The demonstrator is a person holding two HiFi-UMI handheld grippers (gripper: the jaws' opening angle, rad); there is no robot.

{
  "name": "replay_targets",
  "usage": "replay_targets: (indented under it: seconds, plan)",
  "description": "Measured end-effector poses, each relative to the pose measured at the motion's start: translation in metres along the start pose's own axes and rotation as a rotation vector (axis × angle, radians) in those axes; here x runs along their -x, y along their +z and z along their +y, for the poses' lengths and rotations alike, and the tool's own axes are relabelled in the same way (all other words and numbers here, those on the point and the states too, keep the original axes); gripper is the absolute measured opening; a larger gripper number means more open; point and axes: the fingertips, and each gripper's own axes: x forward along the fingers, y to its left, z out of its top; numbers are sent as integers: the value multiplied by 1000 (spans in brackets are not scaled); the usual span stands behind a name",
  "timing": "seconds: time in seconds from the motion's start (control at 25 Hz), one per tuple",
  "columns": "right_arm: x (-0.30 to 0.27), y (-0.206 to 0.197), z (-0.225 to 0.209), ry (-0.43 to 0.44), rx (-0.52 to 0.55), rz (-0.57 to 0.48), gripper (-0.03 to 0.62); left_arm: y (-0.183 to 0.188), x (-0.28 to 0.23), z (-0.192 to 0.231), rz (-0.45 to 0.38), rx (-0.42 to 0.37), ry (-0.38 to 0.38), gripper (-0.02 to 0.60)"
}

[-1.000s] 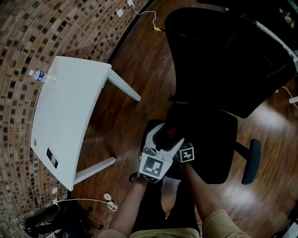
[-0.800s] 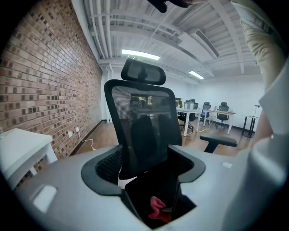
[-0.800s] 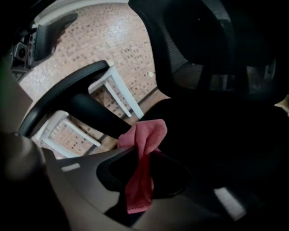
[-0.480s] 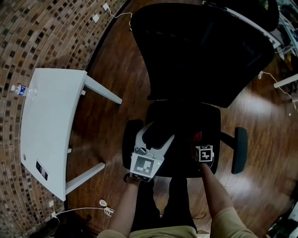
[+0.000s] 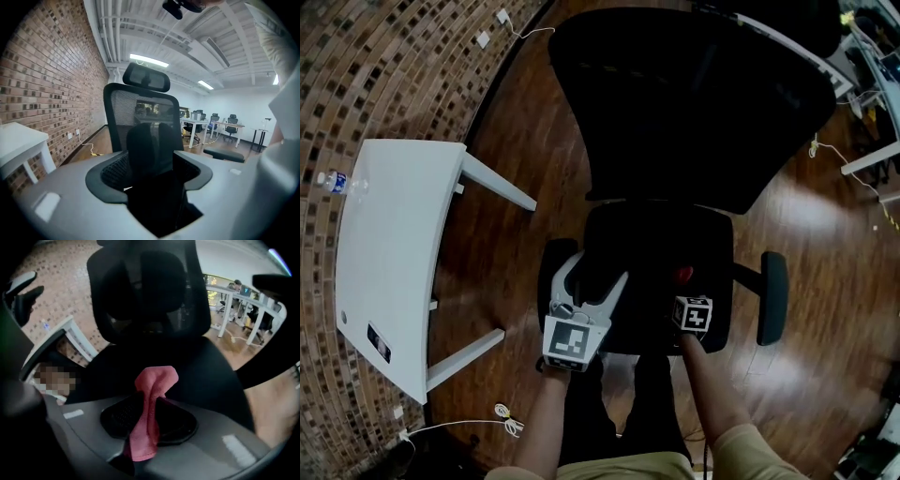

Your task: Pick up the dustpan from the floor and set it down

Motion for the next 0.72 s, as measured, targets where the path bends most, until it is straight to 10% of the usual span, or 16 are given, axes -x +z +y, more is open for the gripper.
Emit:
replay_targets:
  seconds: [0.24, 0.4, 0.72]
  plan:
    - [-24, -19, 198, 367, 95, 9, 89, 0, 53, 28, 25, -12, 86, 270]
    - [-36, -28, 259, 452, 215, 5, 89, -5, 75, 45, 32, -12, 151, 271]
    - [-22, -46, 58, 104, 195, 96, 87, -21, 59, 5, 32, 47, 98, 267]
